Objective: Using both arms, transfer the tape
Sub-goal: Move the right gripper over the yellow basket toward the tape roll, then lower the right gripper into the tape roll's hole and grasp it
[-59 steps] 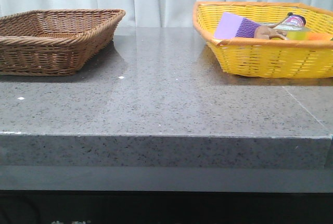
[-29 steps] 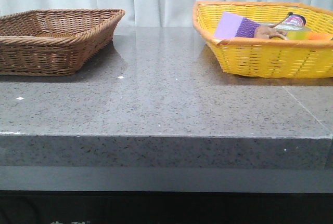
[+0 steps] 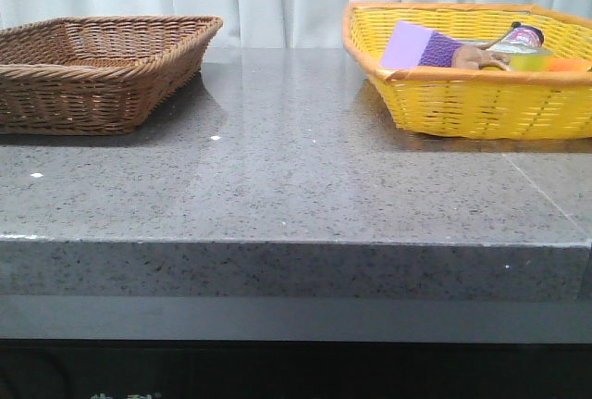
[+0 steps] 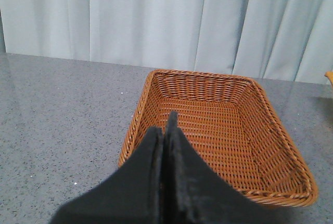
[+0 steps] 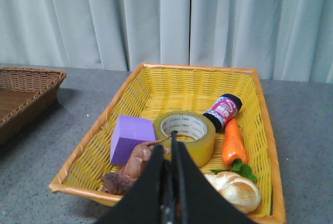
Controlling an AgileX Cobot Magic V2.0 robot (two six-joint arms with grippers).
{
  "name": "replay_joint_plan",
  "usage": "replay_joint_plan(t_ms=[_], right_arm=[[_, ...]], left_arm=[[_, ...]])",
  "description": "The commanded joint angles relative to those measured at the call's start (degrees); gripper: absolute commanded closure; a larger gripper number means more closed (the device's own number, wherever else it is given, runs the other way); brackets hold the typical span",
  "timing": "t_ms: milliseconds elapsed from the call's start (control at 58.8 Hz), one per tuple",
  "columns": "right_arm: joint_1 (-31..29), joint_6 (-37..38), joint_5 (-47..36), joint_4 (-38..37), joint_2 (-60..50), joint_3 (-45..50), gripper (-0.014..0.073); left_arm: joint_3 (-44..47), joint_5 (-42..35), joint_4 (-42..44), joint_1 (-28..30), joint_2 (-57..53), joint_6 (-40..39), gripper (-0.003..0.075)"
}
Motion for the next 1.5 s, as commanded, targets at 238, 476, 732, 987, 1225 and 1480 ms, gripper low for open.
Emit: replay_joint_plan(t_ms=[238,476,732,987,1225,1480], right_arm=[[-0.23,-0.03,-3.73,0.22,1.64,-2.08,0.0389],[-0.23,-0.03,-3.77,0.22,1.64,-2.08,0.0074],[-0.23,-0.03,-4.24,1.44,2.04,-2.31,0.0076],[-0.23,5.47,0.01,2.40,17.41,-14.63,0.0136],[-5.34,8.95,10.19,2.40,36.54,-30.92,0.0141],[-8.42,8.95,16.92,2.40,53.55,-44.86,0.0141]], left_arm=[[-2.15,-5.31,-0.51,0.14,0.70,-0.70,0.0334],[-2.15,-5.31,-0.51,0.14,0.70,-0.70,0.0081],[-2.04,-5.20,-0.51,0.14,0.70,-0.70,0.0083],[-2.04,-5.20,-0.51,0.14,0.70,-0.70,0.0083],[-2.04,-4.87,-0.51,0.14,0.80,-0.70,0.0083],[-2.04,-4.87,-0.51,0.14,0.80,-0.70,0.0083]])
